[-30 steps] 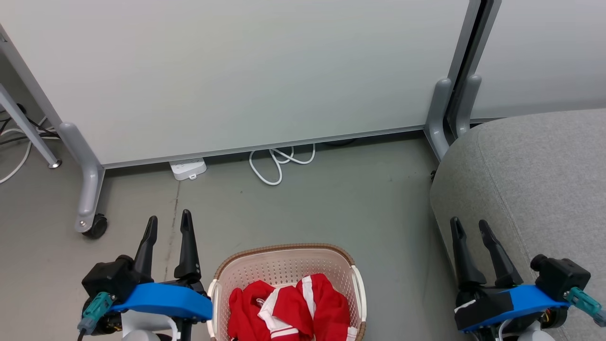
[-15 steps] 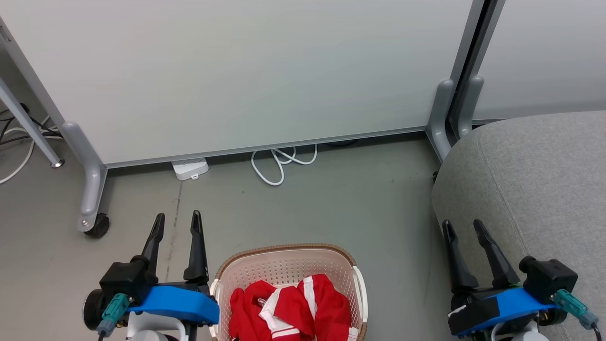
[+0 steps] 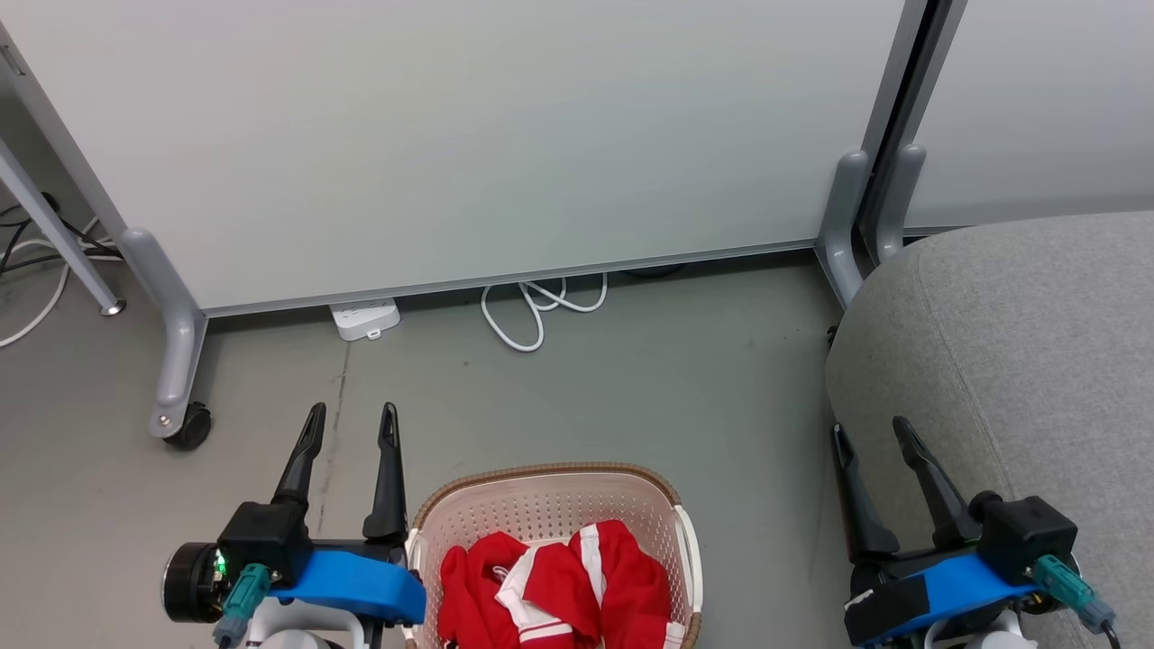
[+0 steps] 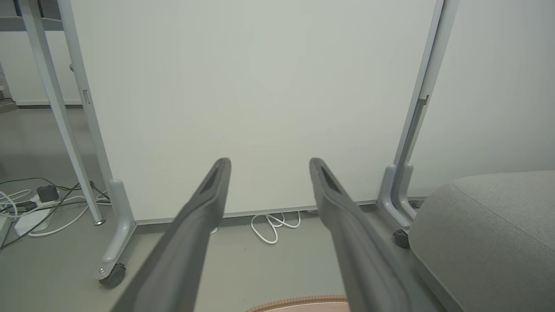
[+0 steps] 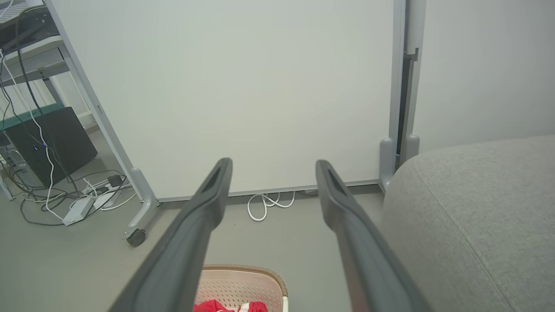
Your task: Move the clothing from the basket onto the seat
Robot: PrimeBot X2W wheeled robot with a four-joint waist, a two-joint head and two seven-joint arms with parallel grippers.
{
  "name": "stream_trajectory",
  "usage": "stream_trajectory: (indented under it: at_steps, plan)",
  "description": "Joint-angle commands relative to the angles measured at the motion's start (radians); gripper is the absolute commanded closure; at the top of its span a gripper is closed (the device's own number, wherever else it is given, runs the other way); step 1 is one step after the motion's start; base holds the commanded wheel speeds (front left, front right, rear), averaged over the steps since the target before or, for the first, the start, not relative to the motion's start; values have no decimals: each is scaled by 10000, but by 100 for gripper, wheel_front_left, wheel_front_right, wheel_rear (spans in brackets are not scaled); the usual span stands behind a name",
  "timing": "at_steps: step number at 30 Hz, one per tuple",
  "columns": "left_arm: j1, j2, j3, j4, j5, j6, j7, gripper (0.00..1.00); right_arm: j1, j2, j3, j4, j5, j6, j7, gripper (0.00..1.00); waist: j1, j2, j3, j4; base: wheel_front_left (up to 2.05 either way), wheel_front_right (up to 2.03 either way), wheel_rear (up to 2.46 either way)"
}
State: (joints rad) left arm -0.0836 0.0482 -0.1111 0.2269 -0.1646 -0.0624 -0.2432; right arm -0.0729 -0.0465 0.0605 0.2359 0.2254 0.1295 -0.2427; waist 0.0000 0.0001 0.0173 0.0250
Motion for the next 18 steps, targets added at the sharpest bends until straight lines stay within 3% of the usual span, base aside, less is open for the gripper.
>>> stream_trajectory:
  at_steps: [1,18]
  plan:
    - [-34,33,-43,37,193,8,-87,0,31,-64,37,-4,-236,20,-113,0,0,-1,9,5,0,0,0]
    - [-48,32,-127,197,612,-23,-236,0,26,-64,62,83,-751,14,-245,0,0,-1,-5,51,0,0,0]
